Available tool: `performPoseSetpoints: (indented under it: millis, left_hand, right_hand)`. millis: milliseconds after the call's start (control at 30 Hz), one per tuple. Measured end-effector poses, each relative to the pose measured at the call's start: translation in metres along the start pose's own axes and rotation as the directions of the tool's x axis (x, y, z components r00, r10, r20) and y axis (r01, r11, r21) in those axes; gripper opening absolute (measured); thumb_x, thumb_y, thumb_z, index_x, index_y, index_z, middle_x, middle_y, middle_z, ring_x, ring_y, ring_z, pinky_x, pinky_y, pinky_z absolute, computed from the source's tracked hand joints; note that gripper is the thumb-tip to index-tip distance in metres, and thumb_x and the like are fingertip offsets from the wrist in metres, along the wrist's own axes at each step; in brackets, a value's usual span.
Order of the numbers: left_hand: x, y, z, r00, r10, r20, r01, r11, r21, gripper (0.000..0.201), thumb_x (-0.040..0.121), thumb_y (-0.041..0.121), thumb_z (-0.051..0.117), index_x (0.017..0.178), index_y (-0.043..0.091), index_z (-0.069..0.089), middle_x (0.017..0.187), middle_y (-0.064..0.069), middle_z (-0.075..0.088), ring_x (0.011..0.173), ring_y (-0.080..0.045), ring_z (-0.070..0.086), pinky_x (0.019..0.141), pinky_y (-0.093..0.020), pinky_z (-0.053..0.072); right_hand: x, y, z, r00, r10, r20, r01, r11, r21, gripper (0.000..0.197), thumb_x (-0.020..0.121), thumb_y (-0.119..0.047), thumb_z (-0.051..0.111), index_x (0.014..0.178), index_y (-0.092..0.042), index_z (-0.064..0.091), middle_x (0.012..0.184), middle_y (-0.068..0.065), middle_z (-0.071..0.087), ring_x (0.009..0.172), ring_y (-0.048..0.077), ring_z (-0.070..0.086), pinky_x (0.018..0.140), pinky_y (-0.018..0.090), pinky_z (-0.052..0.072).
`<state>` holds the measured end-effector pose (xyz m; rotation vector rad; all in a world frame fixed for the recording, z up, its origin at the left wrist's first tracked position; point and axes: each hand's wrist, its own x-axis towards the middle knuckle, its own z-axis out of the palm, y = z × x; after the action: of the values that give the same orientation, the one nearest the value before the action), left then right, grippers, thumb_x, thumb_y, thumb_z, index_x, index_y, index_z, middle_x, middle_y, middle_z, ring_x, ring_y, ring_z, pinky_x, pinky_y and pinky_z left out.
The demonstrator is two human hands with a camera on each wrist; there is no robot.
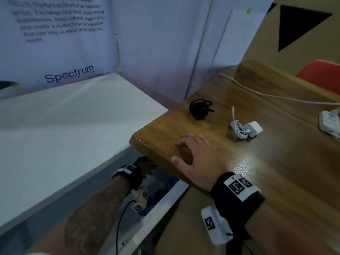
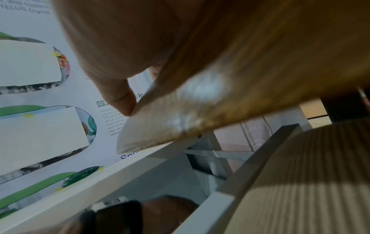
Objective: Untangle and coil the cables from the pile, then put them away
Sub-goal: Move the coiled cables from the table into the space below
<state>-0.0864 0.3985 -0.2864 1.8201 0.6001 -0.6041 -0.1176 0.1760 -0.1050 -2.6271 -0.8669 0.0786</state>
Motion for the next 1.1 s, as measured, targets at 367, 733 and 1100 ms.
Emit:
performPoseSetpoints:
  millis: [367,733,1100]
  left_hand:
    - [-0.116,0.037,-0.020,0.923,0.381,-0.051,-0.289,0.776,0.561,0.014,0.089,0.026,0.058,0.092,0.017,0.068,0.091,-0.003,0.071,0.085,-0.020,0.068,0.081,-0.038,0.058]
    - [-0.186,0.062,-0.049,0.819,0.535,-0.208,-0.531,0.844,0.076,0.016,0.095,0.019,0.060,0.091,0.005,0.067,0.075,-0.010,0.075,0.061,-0.020,0.068,0.055,-0.028,0.049]
    - [-0.192,0.075,-0.029,0.810,0.464,-0.359,-0.566,0.778,-0.271,0.024,0.092,0.026,0.067,0.099,0.003,0.067,0.087,-0.017,0.071,0.074,-0.031,0.074,0.048,-0.030,0.053]
  right_hand:
    - [0.076,0.012,-0.077,0.971,0.208,-0.118,-0.223,0.964,-0.142,0.056,0.089,-0.042,0.066,0.139,-0.023,0.046,0.147,0.006,0.039,0.131,0.033,0.040,0.106,0.043,0.041]
    - [0.100,0.020,-0.081,0.948,0.308,0.075,-0.295,0.943,-0.154,0.029,0.093,-0.009,0.065,0.122,-0.011,0.063,0.136,0.011,0.058,0.125,0.030,0.056,0.098,0.032,0.045]
    - [0.032,-0.023,-0.051,0.988,-0.128,0.081,0.122,0.990,0.070,0.023,0.082,-0.016,0.074,0.083,-0.034,0.060,0.104,-0.006,0.059,0.098,0.018,0.060,0.084,0.032,0.051]
